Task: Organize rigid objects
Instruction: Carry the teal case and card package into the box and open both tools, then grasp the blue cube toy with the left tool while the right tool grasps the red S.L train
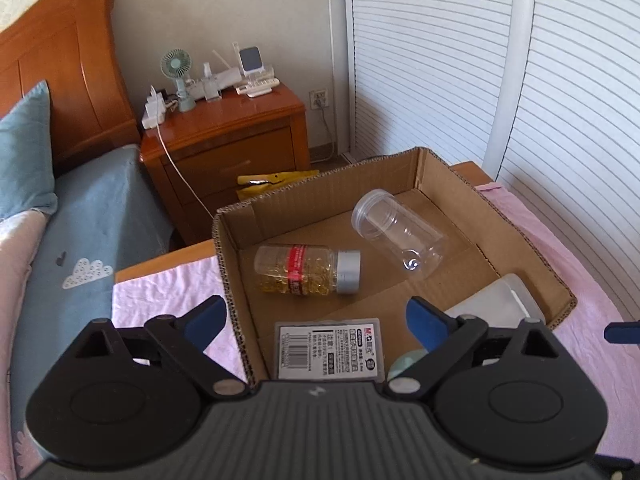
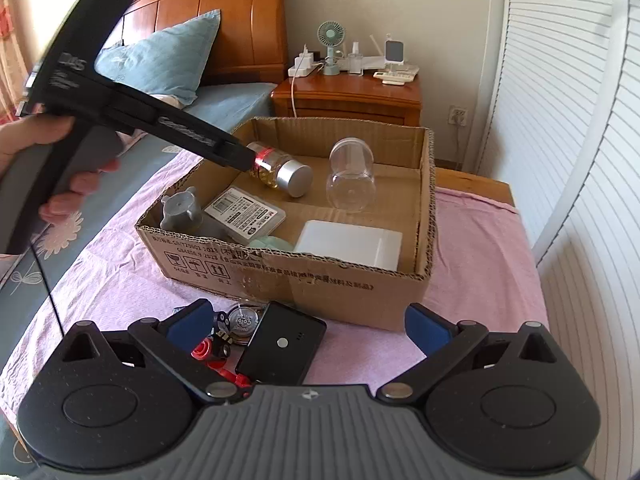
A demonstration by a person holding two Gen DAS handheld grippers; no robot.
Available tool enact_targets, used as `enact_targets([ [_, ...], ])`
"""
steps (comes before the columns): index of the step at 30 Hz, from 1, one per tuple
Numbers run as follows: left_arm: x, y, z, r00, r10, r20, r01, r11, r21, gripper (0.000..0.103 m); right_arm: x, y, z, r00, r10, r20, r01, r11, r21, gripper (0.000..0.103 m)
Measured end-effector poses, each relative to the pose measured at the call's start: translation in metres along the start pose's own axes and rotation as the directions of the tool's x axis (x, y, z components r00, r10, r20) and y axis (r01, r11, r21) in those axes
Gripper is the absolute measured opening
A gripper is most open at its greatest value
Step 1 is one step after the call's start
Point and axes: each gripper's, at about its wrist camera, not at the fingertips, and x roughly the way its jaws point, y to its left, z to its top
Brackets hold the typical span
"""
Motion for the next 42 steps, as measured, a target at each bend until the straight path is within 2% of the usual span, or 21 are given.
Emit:
enact_targets([
  [3, -0.023, 0.001, -0.006, 1.0, 0.007, 0.018, -0.008, 1.0, 0.008, 0.1, -0.007, 0.004, -0.004, 1.0, -0.012, 0.008, 0.012, 1.0, -0.006, 0.103],
  [8, -0.059, 0.0, -0.021, 0.999, 0.036, 0.037, -0.036, 0.999, 0.021, 0.1, -0.013, 0.011, -0.014, 1.0, -0.02, 0.008, 0.02, 1.0, 0.002, 0.103],
  [15, -0.09, -0.012, -0.068, 0.997, 0.059, 0.048, -0.06, 0.998, 0.01, 0.102, -0.006, 0.029, -0.04, 0.999, -0.041, -0.021, 0.041, 0.999, -0.015, 0.103],
  [21, -0.089, -0.02, -0.117, 0.997, 0.063, 0.044, -0.06, 0.997, -0.055, 0.102, 0.015, 0.04, -0.059, 0.997, -0.014, -0.078, 0.015, 1.0, 0.011, 0.103],
  [27, -0.087, -0.021, -0.144, 0.995, 0.088, 0.04, -0.083, 0.991, -0.105, 0.102, 0.037, 0.047, -0.061, 0.994, -0.012, -0.105, 0.019, 0.998, 0.067, 0.103],
  [30, -0.085, -0.019, -0.148, 0.997, 0.06, 0.038, -0.055, 0.992, -0.118, 0.102, 0.048, 0.055, -0.061, 0.992, -0.051, -0.118, 0.058, 0.996, 0.061, 0.103],
  [33, -0.081, -0.021, -0.151, 0.998, 0.049, 0.033, -0.046, 0.995, -0.088, 0.102, 0.053, 0.057, -0.065, 0.988, -0.091, -0.122, 0.096, 0.995, 0.034, 0.103],
  [38, -0.067, -0.024, -0.152, 1.0, 0.011, 0.009, -0.011, 0.998, -0.059, 0.102, 0.046, 0.045, -0.076, 0.983, -0.135, -0.123, 0.139, 0.99, 0.02, 0.103],
  [42, -0.055, -0.028, -0.148, 1.0, -0.023, -0.011, 0.022, 0.998, -0.063, 0.102, 0.039, 0.032, -0.084, 0.985, -0.135, -0.111, 0.138, 0.99, 0.023, 0.103],
])
